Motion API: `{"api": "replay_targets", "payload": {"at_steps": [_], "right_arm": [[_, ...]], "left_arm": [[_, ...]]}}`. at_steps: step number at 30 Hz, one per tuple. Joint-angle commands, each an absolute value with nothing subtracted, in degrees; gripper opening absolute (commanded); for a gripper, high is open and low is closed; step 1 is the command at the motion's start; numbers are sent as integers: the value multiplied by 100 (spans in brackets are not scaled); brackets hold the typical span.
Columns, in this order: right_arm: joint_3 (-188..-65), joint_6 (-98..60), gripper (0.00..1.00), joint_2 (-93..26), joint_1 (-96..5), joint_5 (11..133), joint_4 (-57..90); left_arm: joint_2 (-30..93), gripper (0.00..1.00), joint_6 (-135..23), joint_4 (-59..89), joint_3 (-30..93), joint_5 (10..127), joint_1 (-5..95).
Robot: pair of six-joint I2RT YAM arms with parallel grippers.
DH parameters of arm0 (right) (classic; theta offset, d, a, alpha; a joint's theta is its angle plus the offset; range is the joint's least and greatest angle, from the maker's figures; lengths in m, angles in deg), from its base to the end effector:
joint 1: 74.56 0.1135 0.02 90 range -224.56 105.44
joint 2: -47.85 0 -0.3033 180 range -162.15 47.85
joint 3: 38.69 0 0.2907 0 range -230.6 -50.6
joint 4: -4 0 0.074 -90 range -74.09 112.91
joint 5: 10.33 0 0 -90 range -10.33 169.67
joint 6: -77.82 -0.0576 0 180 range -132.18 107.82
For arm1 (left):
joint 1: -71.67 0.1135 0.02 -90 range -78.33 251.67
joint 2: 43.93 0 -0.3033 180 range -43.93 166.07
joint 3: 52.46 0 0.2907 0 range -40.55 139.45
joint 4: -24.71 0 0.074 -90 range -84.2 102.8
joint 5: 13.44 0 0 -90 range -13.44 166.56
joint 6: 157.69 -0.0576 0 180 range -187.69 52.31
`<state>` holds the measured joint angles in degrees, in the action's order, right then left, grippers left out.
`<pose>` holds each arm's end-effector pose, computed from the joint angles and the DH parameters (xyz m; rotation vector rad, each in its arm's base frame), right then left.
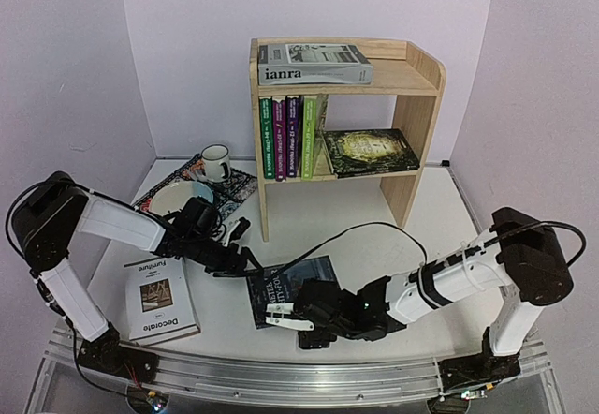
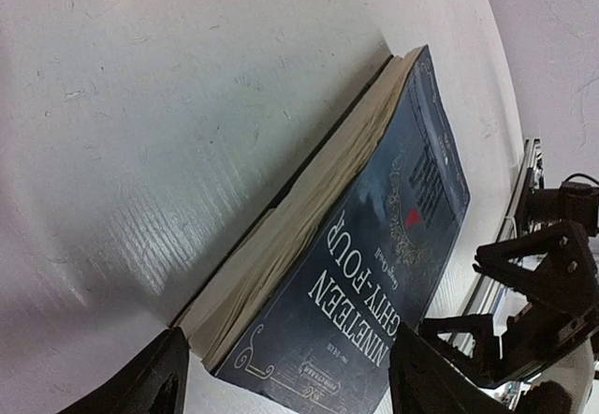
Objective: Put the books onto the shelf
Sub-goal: Hold the book at the center of the board, then pick up the book from the center of the board.
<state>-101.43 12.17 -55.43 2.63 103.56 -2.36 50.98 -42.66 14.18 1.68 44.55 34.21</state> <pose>0.1148 0.3999 0.1486 -1.4769 1.5094 0.0970 0.2536 -0.2328 0.1300 0.5469 2.5801 -1.1215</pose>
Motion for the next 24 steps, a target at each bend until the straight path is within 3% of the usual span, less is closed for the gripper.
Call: {"api": "replay_targets", "payload": {"at_steps": [1, 4, 8, 10, 24], "right_arm": [[-10288, 1398, 98, -5691, 296, 10674, -372], [-10275, 1450, 98, -5720, 296, 10711, -480], [-10234, 1454, 98, -5718, 296, 10726, -570], [-10172, 1454, 98, -5651, 296, 10739, -628], [-9438, 2344, 98, -5218, 538, 10459, -1766]], "left_arm": [[5432, 65, -4400, 1206, 566, 4322, 3405], [5674, 47, -4443, 979, 733, 4063, 3405], [5729, 9, -4465, 861, 871, 3890, 3412], [5695, 1, -4414, 842, 928, 3828, 3448], [5394, 0, -3494, 1103, 1258, 2399, 3716]]}}
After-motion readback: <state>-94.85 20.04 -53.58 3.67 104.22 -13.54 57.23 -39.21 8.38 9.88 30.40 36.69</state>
